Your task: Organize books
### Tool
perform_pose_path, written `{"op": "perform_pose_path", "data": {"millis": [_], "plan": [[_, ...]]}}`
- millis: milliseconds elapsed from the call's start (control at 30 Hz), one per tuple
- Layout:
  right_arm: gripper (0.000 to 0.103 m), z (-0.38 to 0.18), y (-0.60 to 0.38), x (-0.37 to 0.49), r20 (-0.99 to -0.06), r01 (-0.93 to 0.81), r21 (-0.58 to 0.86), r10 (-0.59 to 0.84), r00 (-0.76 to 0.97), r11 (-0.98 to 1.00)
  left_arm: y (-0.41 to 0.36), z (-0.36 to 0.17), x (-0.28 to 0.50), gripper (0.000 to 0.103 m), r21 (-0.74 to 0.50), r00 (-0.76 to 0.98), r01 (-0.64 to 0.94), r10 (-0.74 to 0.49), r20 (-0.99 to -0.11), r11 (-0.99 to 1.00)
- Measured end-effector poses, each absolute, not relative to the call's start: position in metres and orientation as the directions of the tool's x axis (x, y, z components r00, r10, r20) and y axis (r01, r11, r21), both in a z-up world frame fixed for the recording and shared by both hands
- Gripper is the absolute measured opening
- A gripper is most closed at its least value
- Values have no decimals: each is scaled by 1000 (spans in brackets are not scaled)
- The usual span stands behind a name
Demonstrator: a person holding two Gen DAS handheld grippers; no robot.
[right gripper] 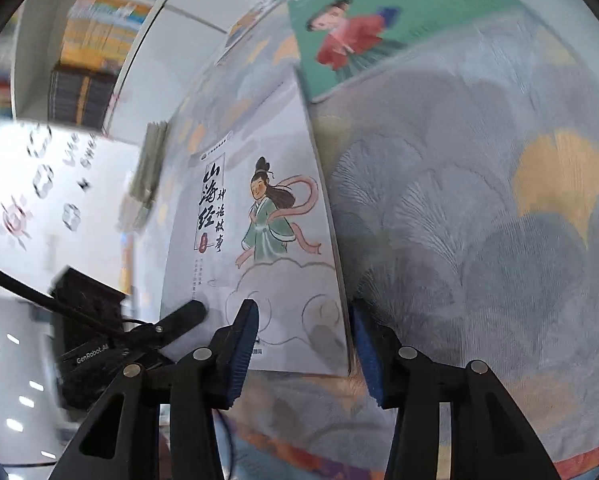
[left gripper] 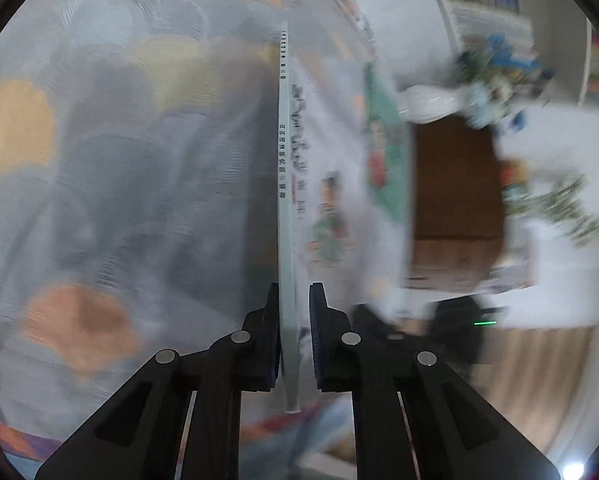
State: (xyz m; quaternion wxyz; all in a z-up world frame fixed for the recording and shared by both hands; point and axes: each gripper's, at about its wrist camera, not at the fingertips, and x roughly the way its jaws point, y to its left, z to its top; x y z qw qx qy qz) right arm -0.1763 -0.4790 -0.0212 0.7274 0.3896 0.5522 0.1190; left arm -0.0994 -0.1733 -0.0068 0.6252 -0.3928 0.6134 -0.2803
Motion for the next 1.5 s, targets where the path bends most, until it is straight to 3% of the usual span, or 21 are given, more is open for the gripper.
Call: {"op": "perform_pose_path", "data": {"millis": [100,233,333,433,500,567,733,900,1033,1167,1500], "plan": [[55,-37,-499,-183,-580,333,813,713,394,478,-175,-4,-94,8,-895,86,-196,-903,-422,400],[55,-62,-508,-176,-409,361,897,794,450,257,-178,-8,-92,8,-915,87,-267,-938,-335,302],[55,-59,-503,-167,-384,335,910,805,453,245,-177,-14,-95,8,-918,88,-308,-953,-290,250],[52,-56,-485,-152,-369,311,918,817,443,245,-173,-10,-100,8,-913,81,-307,-949,-305,268],[44,-50,-479,-147,-404,299,908,806,433,294,-167,-6,-100,8,-910,78,-290,-940,-331,296],[39,-35,-471,-147,-497,261,868,763,414,423,-160,-1,-101,8,-896,69,-244,-915,-398,371],[37,8,-433,-151,-706,99,671,592,388,735,-158,9,-100,8,-852,57,-151,-856,-513,501],[37,29,-406,-161,-781,32,531,474,407,847,-165,39,-102,8,-755,70,68,-758,-648,652],[37,53,-383,-167,-804,-41,423,395,444,905,-160,71,-103,10,-710,114,200,-735,-668,676],[37,84,-356,-161,-798,-96,360,359,484,928,-136,90,-97,14,-722,145,221,-754,-641,656],[38,142,-252,-96,-696,-261,365,448,562,894,-19,141,-56,14,-706,361,233,-734,-576,669]]}}
